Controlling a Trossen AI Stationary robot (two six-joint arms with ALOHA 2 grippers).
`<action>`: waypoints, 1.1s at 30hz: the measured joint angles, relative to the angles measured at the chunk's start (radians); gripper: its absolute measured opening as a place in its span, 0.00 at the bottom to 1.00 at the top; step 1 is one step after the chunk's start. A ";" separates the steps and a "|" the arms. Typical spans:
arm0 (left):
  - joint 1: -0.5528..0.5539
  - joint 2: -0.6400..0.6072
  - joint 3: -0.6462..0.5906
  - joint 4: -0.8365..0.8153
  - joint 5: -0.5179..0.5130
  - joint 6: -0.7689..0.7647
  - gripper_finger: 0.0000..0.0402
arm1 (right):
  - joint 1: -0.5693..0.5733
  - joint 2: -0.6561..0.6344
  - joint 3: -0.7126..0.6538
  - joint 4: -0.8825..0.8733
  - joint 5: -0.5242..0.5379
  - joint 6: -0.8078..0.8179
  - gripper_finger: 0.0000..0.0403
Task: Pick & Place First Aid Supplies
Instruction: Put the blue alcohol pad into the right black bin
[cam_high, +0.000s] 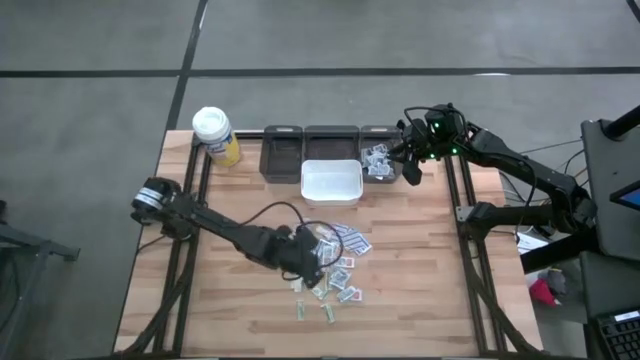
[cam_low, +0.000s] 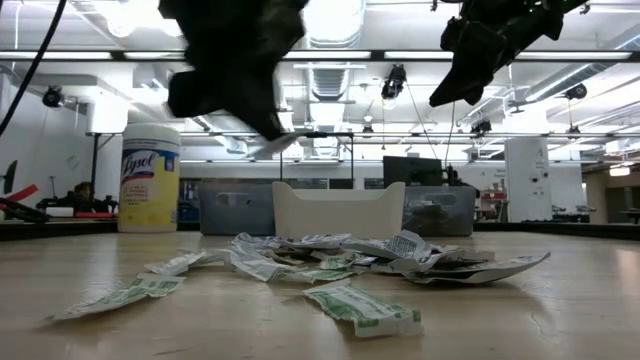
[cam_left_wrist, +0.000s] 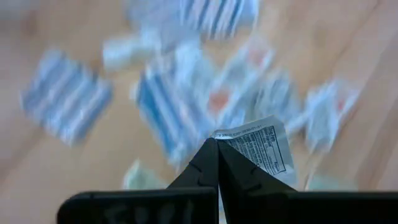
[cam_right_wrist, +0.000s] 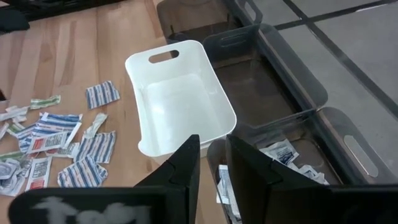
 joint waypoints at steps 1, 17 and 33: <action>0.008 -0.002 0.000 0.044 -0.036 0.010 0.00 | 0.000 0.000 0.000 0.001 0.000 0.001 0.20; 0.251 -0.010 0.000 0.464 -0.285 0.251 0.00 | 0.010 0.000 0.000 0.011 -0.180 0.132 0.23; 0.379 -0.010 0.000 0.713 -0.382 0.499 0.00 | 0.087 0.001 0.000 0.182 -0.127 0.223 0.54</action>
